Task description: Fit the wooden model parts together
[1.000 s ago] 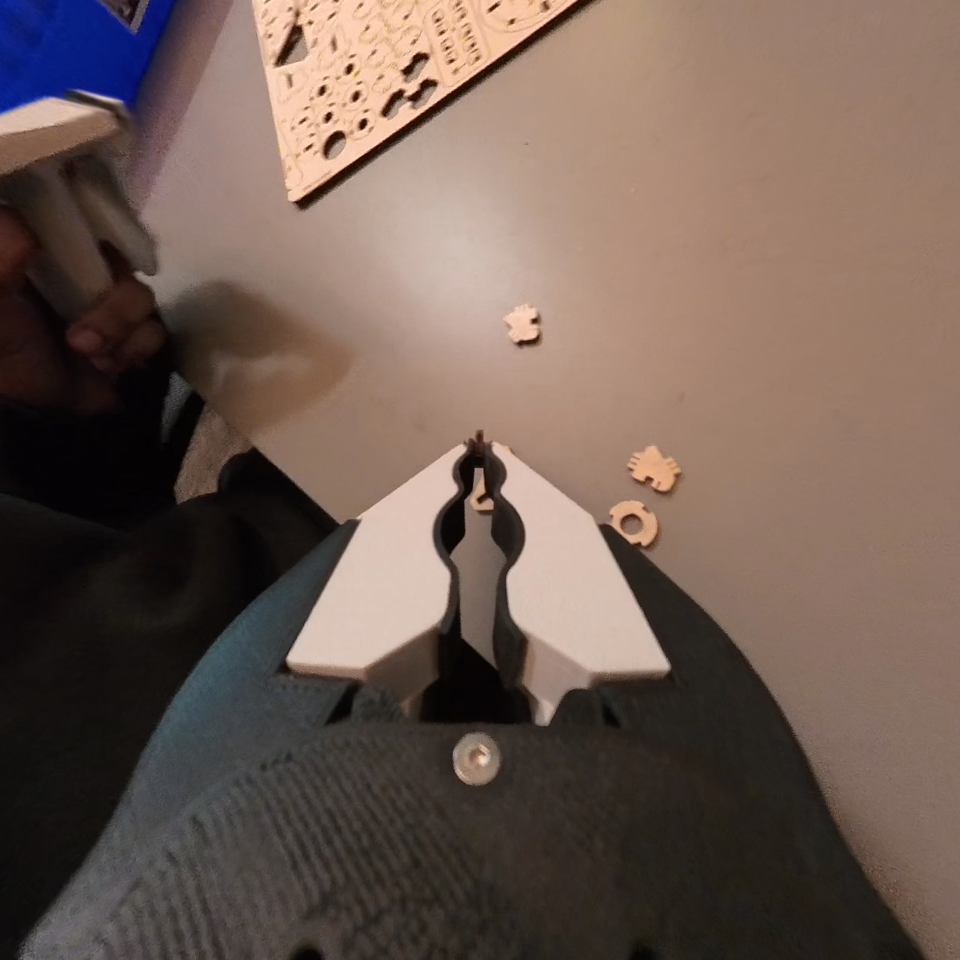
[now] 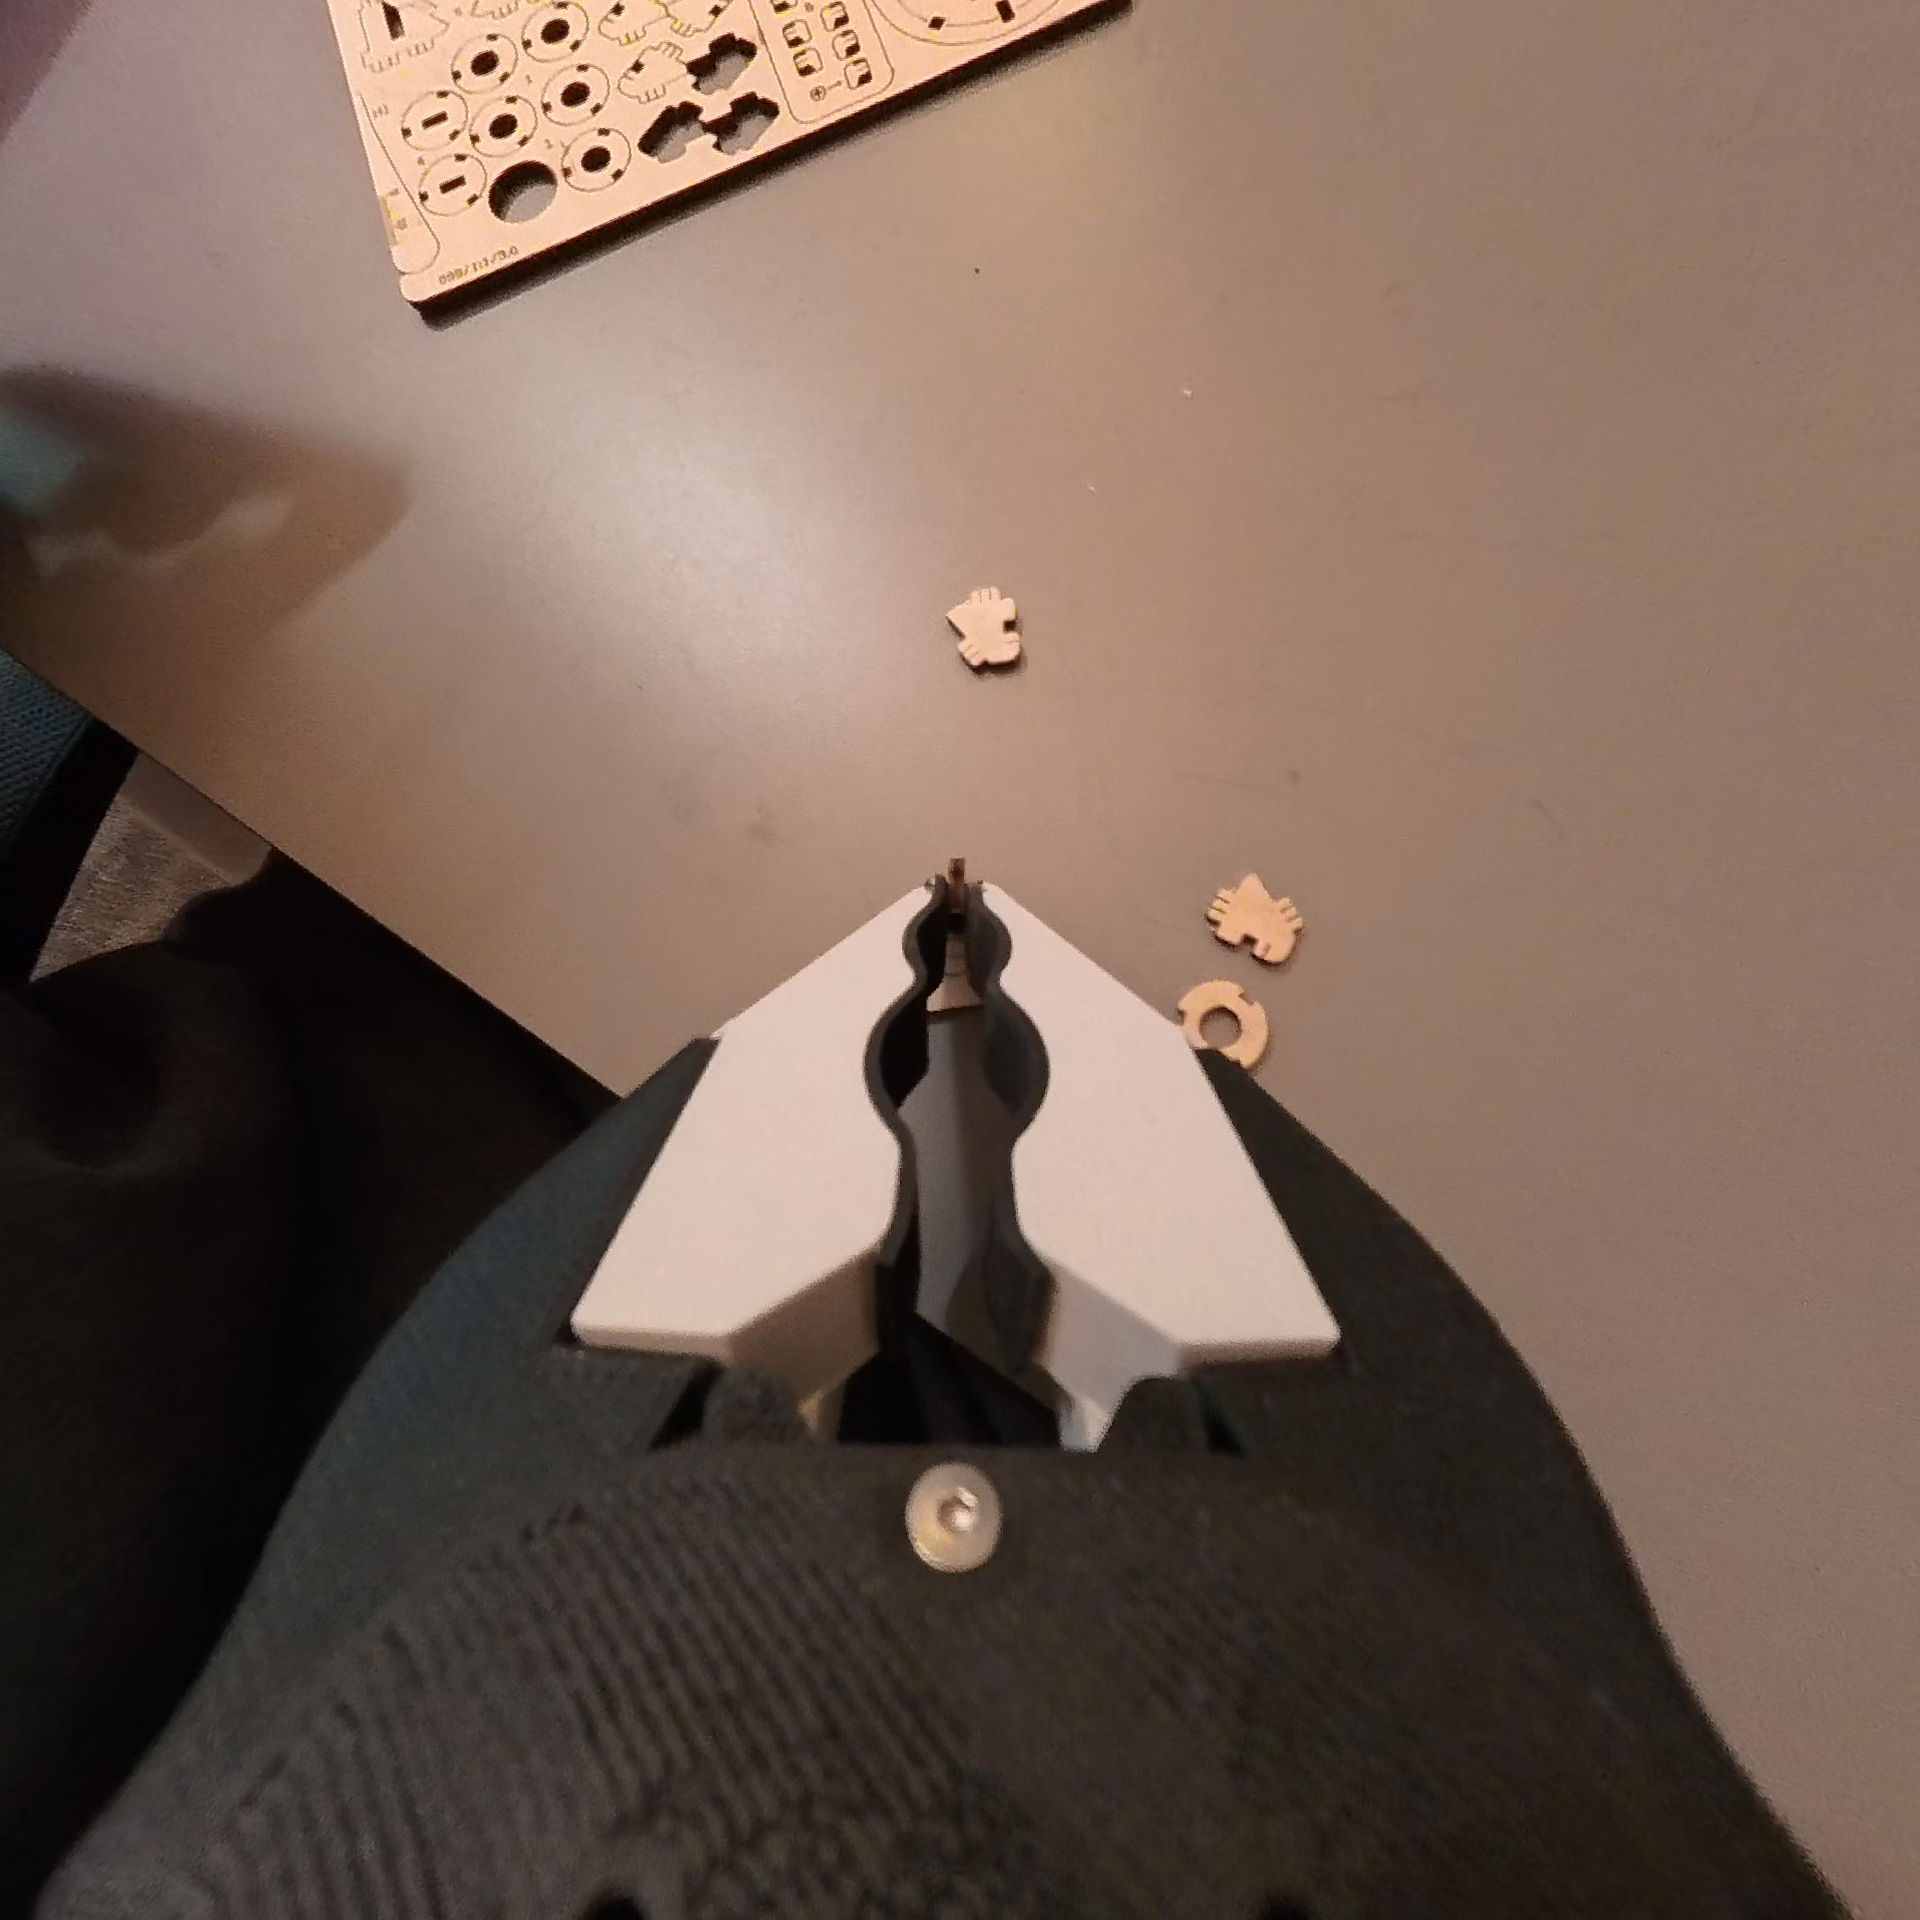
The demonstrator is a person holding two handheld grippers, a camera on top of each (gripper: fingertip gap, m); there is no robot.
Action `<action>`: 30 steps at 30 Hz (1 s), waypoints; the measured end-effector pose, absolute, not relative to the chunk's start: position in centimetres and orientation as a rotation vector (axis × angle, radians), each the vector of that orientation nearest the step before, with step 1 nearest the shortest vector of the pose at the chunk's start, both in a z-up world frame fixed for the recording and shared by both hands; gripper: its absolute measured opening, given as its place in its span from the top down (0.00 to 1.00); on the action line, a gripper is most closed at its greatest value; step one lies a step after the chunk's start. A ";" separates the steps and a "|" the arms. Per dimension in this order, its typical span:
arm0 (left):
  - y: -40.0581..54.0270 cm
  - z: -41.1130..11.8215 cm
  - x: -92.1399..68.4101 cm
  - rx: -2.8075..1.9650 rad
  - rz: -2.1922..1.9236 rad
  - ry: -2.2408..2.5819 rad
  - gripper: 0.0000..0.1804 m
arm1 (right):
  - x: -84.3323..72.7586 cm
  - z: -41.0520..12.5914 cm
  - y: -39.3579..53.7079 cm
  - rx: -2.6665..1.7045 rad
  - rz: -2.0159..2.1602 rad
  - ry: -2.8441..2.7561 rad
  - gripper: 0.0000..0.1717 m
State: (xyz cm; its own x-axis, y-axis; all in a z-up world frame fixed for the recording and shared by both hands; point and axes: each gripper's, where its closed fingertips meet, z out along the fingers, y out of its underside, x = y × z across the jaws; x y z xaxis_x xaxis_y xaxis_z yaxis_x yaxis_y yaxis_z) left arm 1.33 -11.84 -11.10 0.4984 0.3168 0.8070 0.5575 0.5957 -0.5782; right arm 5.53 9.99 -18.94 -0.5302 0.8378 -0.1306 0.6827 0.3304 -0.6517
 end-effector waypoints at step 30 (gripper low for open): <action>-11.8 -11.2 1.3 -0.965 -0.203 -1.088 1.00 | 5.6 -19.2 9.8 -1.308 0.934 -2.319 0.99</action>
State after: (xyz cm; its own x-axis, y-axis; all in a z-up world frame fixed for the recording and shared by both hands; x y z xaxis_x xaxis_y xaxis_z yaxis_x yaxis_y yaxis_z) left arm 1.31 -11.76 -11.25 0.4896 0.2997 0.8188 0.5750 0.5949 -0.5616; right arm 5.64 9.77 -19.18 -0.5305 0.8467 -0.0407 0.6386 0.3676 -0.6761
